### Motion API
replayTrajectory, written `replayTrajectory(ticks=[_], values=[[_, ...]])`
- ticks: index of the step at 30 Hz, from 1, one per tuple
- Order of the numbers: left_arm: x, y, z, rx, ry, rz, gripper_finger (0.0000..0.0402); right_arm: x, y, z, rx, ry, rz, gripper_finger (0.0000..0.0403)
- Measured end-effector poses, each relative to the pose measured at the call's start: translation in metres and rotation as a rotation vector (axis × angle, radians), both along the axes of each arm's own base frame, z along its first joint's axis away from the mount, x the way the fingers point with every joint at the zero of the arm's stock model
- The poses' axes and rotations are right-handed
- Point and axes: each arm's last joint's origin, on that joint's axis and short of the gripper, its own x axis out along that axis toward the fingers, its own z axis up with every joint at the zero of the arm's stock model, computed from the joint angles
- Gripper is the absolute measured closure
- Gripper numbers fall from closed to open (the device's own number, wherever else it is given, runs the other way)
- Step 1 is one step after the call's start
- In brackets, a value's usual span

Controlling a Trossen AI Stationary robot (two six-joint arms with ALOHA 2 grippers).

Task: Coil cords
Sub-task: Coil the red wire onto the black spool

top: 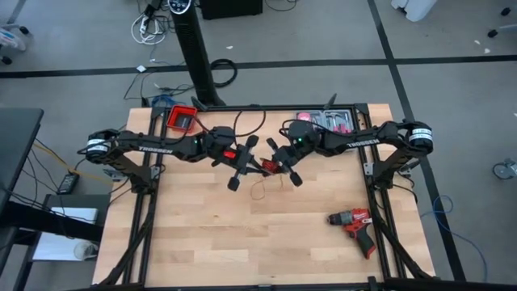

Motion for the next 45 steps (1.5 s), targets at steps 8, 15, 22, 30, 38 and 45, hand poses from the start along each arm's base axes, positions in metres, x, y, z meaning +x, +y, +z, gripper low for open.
replayTrajectory(ticks=[8, 15, 22, 30, 38, 45], values=[[0.0, -0.001, 0.001, 0.012, -0.011, 0.012, 0.0396, -0.005, -0.001, -0.011, 0.011, 0.067, -0.021, 0.038], [0.0, -0.001, 0.001, 0.012, -0.01, 0.013, 0.0396, -0.018, -0.008, -0.033, 0.049, 0.094, -0.101, 0.0381], [0.001, 0.0, 0.003, 0.024, -0.024, 0.045, 0.0396, -0.032, -0.009, -0.052, 0.051, 0.07, -0.228, 0.0381], [0.003, 0.0, 0.012, 0.039, -0.125, 0.059, 0.0396, -0.035, -0.013, -0.057, 0.033, 0.096, -0.336, 0.0366], [0.004, 0.001, 0.017, 0.046, -0.179, 0.067, 0.0396, -0.039, -0.023, -0.063, 0.015, 0.163, -0.424, 0.0337], [0.005, 0.001, 0.023, 0.052, -0.235, 0.068, 0.0396, -0.044, -0.032, -0.068, -0.012, 0.218, -0.47, 0.0333]])
